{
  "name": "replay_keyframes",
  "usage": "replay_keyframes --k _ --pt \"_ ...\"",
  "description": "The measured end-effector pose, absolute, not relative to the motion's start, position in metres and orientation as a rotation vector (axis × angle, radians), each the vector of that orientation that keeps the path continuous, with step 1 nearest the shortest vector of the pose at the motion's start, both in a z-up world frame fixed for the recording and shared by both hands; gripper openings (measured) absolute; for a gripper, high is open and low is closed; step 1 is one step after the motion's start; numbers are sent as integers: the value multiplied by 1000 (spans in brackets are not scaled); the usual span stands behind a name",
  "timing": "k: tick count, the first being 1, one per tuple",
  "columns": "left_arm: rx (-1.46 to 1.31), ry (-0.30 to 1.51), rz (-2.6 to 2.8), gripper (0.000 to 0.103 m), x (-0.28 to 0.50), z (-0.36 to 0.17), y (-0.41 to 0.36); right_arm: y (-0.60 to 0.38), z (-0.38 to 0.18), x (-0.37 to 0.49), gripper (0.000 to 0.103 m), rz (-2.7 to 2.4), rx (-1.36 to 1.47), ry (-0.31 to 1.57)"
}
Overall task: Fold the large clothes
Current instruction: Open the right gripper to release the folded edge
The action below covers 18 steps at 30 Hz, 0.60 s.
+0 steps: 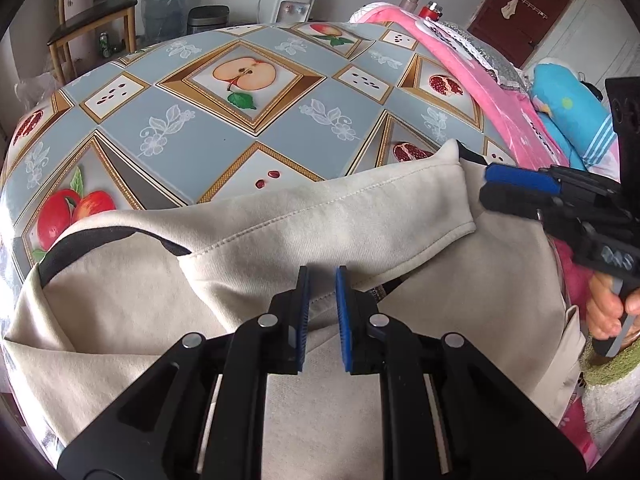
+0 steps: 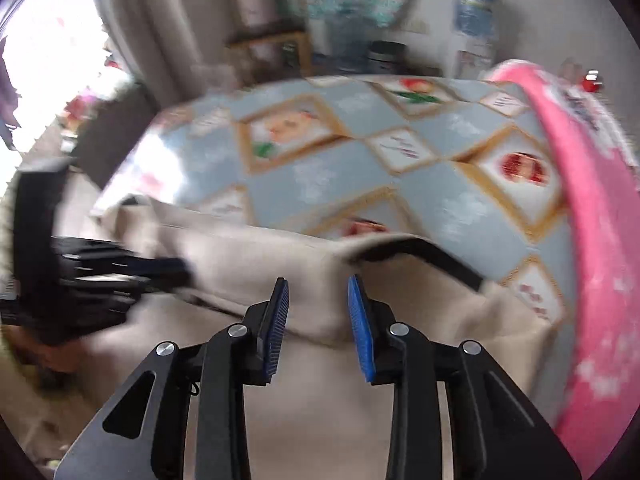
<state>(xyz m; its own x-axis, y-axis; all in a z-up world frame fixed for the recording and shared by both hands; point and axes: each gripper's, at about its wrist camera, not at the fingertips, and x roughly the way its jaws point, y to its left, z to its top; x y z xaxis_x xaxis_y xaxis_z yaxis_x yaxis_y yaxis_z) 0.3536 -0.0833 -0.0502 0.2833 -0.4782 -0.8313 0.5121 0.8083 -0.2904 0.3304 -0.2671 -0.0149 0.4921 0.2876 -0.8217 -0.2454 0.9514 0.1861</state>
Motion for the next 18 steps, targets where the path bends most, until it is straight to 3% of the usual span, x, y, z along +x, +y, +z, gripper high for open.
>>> replay_keyframes --k 4,12,18 --pt "0 1101 -664 14 354 -51 -80 -234 -59 348 30 297 -125 1091" --pt "-44 1079 -689 14 354 -54 -74 -233 -33 358 30 323 -18 987" --pt "-89 1077 -691 14 354 -55 -67 -216 -61 373 30 334 -34 982"
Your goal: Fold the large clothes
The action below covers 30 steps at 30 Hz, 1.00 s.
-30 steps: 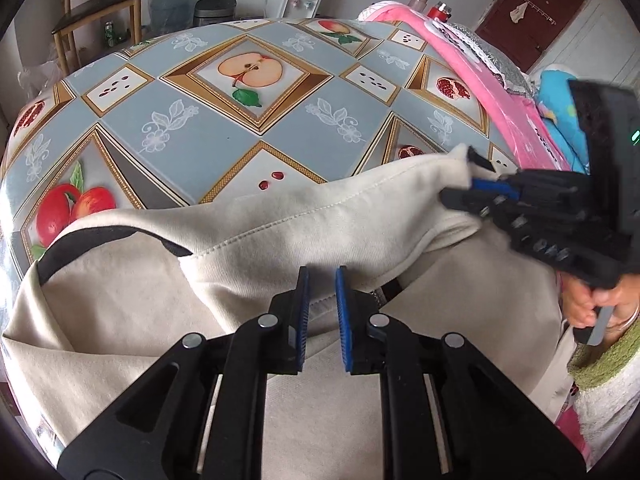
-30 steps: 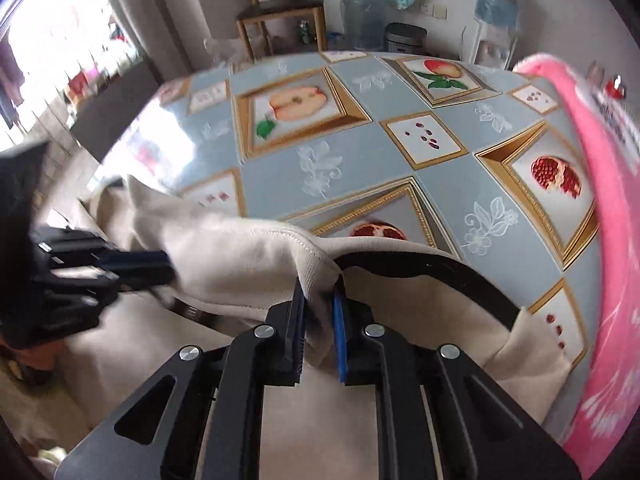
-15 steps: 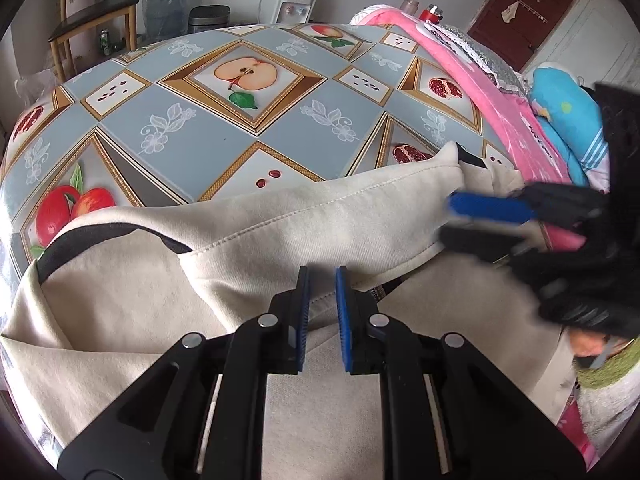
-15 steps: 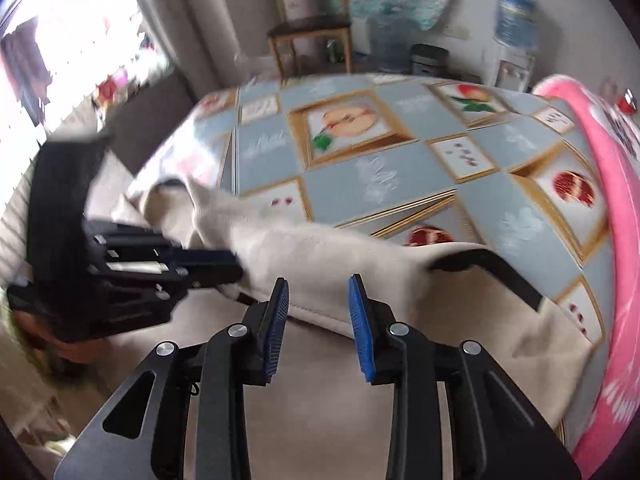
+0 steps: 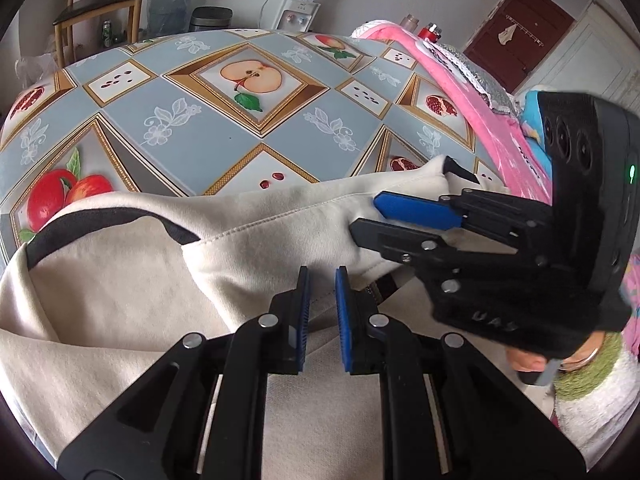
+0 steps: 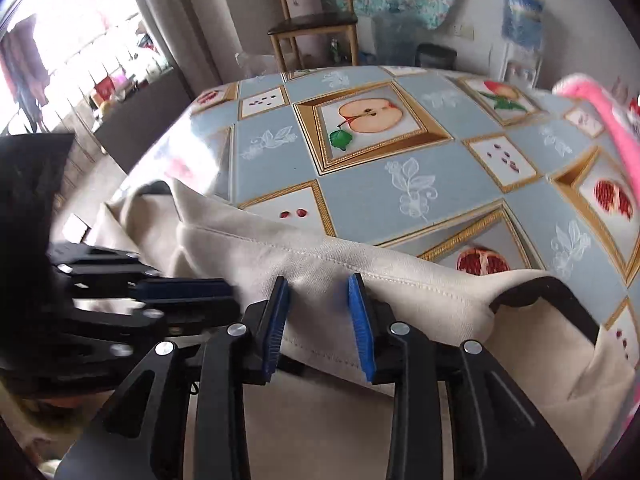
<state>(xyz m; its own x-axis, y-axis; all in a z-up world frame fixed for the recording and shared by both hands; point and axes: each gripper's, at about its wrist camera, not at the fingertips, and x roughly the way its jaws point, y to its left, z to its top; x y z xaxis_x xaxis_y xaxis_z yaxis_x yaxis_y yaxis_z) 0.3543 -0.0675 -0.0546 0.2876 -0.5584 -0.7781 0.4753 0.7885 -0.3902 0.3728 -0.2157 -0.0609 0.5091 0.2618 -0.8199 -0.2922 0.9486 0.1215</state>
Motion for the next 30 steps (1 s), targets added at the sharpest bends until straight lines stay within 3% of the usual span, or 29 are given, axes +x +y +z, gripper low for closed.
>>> replay_keyframes --k 5,10,19,22,23,25,28,30 --pt "-88 1070 -693 14 352 -55 -67 -219 -40 359 30 261 -89 955" --pt "-77 1062 -692 14 352 -55 -68 -228 -63 354 30 206 -144 976" --pt "-76 1087 -657 14 354 -51 -69 -260 -59 337 33 121 -43 1041" --pt "-86 1083 -612 17 349 -32 -56 -277 -33 320 35 122 54 1023" --pt "-85 1070 -607 20 345 -23 -49 -283 -19 310 38 160 106 997" --pt "-81 1029 -595 27 329 1 -29 -291 7 286 57 178 165 941" --pt "-33 972 -544 34 299 32 6 -295 34 244 70 216 202 878" --pt "-43 933 -508 39 271 48 40 -290 38 216 71 256 221 866"
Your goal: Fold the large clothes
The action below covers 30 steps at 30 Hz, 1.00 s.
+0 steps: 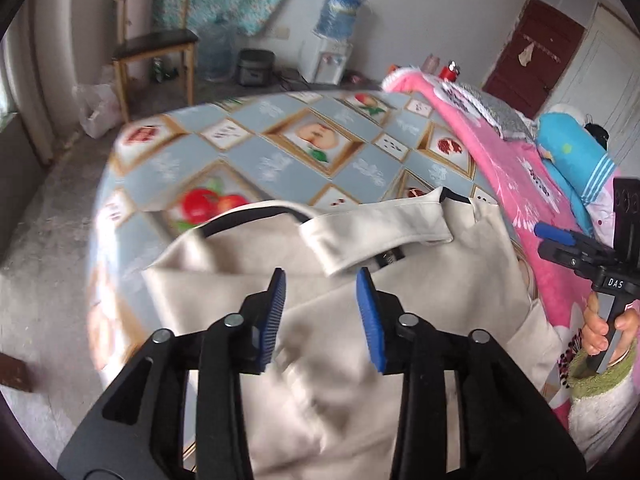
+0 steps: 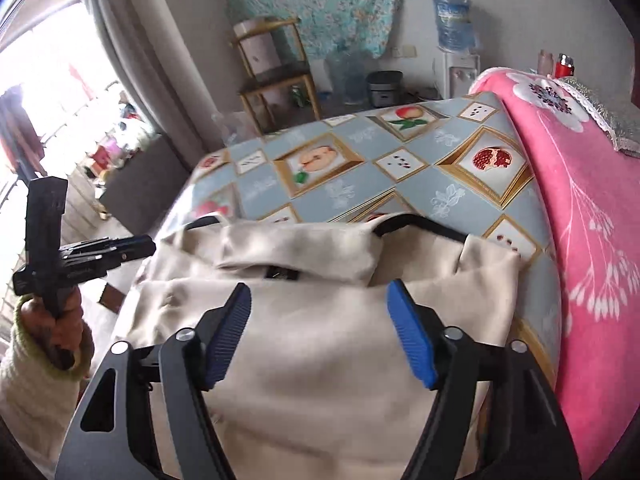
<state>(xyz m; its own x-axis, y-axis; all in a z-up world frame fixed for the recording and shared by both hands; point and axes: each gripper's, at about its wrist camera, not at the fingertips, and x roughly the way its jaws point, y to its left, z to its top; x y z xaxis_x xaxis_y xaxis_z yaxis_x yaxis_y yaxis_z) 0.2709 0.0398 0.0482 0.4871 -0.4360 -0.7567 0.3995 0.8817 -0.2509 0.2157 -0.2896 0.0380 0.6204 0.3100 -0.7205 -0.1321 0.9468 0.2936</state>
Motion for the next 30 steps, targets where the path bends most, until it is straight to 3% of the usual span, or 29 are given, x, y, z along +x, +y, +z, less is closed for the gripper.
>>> replay_keyframes --k 6,12,19,30 --pt "-116 937 -376 40 195 39 112 -250 15 163 72 386 253 923" --pt "-111 980 -327 39 147 -3 122 -201 -23 136 72 465 284 1024" --pt "2 994 -251 35 128 -32 112 -185 -52 120 72 427 294 1089" --pt "-125 1046 -450 35 142 -41 123 -186 -64 122 72 406 306 1105"
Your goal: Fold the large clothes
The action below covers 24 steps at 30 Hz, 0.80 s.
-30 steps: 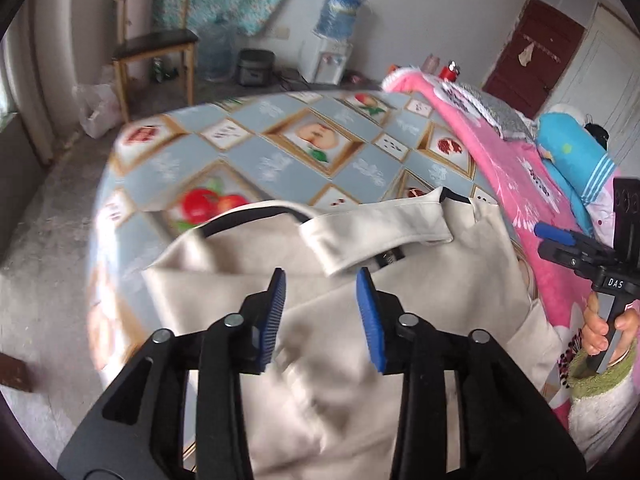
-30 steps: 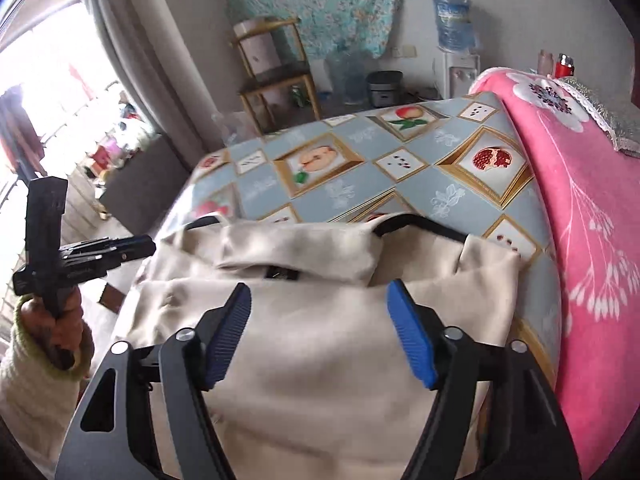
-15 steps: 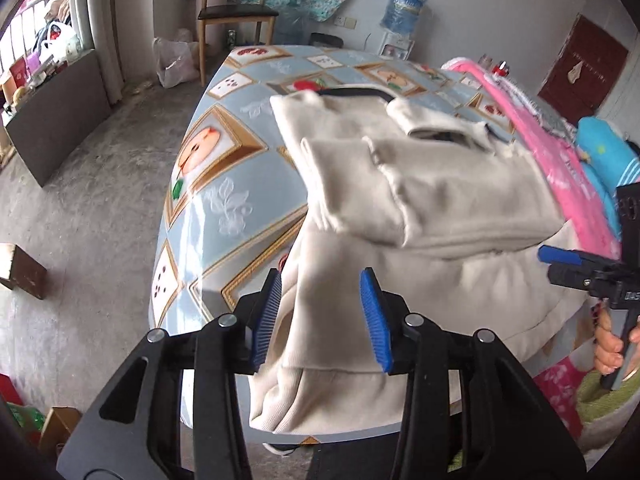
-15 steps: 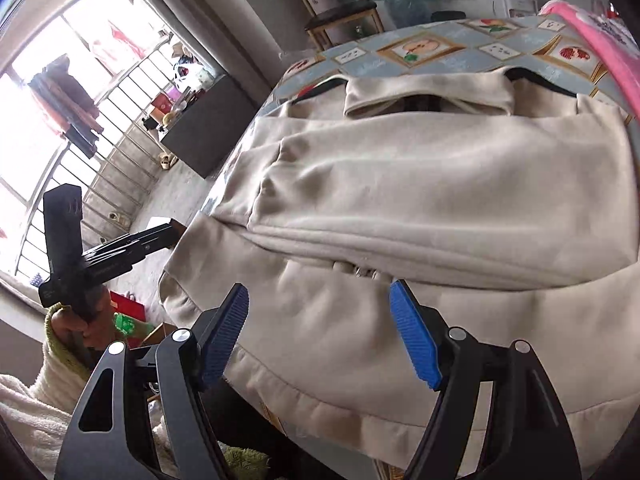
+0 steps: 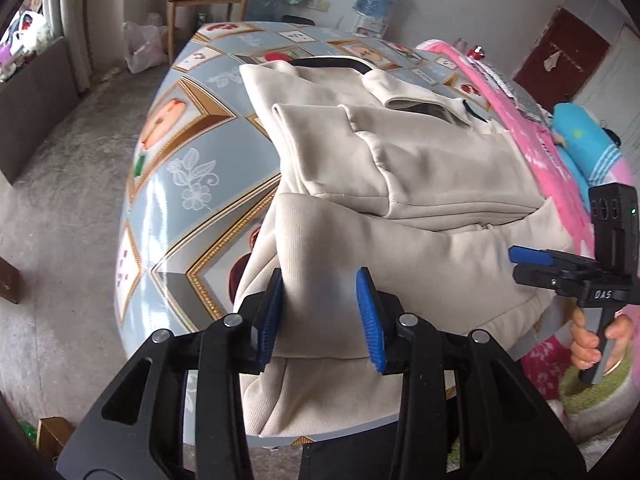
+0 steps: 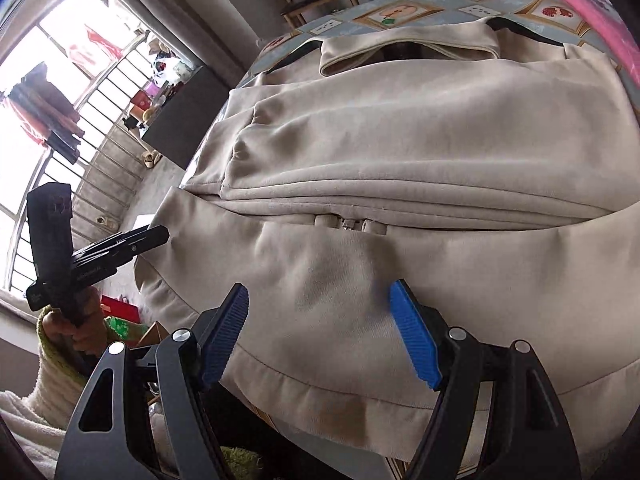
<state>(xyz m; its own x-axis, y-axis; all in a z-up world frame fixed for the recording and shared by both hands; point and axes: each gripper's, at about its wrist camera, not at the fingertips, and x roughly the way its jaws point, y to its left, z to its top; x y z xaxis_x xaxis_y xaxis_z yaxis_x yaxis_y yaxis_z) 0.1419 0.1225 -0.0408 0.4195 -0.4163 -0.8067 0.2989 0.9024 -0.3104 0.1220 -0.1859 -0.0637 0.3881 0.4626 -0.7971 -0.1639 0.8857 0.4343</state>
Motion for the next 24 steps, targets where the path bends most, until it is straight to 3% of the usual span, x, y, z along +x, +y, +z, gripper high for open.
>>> replay_keyframes --k 8,12,15,20,24 --pt "-233 1115 -511 34 176 -54 123 -185 -63 120 72 415 269 1097" --pt "-287 1046 -623 33 166 -39 125 -187 -63 118 72 427 274 1089" --pt "-239 1016 -654 34 157 -32 120 -188 -64 119 72 437 273 1085" --pt "-129 1118 -536 33 169 -54 109 -190 -64 119 72 454 272 1079" --pt "-156 1034 -618 31 159 -38 105 -193 -65 119 72 464 291 1074"
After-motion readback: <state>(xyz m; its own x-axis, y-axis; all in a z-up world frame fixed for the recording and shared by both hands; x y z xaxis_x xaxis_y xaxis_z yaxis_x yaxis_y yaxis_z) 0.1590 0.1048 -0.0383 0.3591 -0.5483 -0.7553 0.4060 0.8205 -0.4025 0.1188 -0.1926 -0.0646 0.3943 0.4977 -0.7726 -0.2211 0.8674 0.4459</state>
